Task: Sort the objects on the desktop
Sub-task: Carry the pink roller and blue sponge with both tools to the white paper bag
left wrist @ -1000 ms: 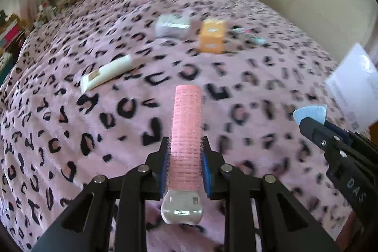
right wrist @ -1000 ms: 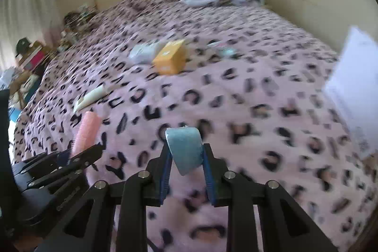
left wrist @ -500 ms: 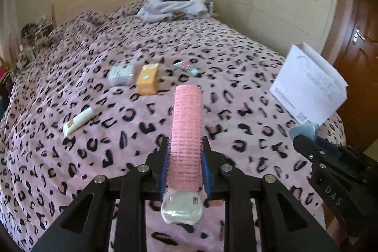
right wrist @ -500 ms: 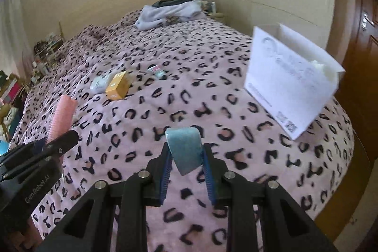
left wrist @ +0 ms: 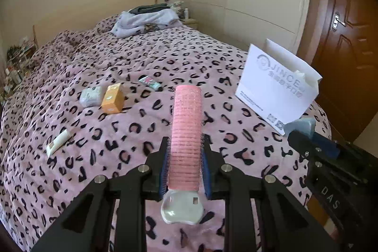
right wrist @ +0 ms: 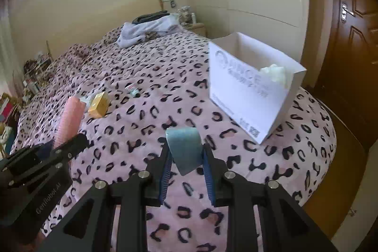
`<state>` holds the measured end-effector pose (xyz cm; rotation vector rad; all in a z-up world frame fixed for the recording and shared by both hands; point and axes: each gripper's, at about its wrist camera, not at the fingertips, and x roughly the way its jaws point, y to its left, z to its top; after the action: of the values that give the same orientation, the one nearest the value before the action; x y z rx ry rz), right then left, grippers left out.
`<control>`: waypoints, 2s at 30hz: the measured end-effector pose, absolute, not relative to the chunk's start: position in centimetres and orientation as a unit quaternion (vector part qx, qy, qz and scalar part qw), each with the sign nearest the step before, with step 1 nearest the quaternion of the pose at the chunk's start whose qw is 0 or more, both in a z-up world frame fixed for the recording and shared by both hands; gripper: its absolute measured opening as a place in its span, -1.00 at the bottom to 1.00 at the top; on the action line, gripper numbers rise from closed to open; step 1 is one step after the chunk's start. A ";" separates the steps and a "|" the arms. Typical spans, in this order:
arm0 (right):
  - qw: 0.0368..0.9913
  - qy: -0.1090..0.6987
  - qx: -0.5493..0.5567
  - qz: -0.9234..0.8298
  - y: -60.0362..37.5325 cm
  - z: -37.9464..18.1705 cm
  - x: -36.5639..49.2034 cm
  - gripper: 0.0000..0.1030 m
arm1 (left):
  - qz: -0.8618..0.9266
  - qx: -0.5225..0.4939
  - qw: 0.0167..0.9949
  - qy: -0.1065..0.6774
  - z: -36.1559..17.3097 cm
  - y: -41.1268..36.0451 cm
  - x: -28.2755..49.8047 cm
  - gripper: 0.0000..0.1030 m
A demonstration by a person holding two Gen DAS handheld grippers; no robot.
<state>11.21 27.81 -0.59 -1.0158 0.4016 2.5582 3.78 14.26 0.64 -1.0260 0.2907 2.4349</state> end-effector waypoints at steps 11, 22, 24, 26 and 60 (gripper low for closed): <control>0.205 0.164 -0.353 0.898 32.5 -0.9 12.3 -0.50 | 0.882 -0.371 0.262 0.126 0.6 19.1 3.8 -0.53; 0.223 0.181 -0.356 0.889 36.2 -1.7 13.0 -0.50 | 0.870 -0.376 0.284 0.146 -0.3 23.7 4.0 -0.53; 0.226 0.182 -0.357 0.888 36.9 -1.8 13.1 -0.50 | 0.868 -0.377 0.287 0.148 -0.4 24.4 4.0 -0.53; 0.228 0.182 -0.359 0.887 37.4 -1.9 13.1 -0.50 | 0.866 -0.378 0.290 0.149 -0.5 25.1 4.0 -0.53; 0.236 0.160 -0.318 0.904 43.2 3.6 6.0 -0.50 | 0.838 -0.352 0.392 0.142 5.0 35.4 -4.1 -0.53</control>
<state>6.05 43.16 3.62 -0.8731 0.4395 2.4796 -4.12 35.43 5.00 -0.8941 0.3616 2.1281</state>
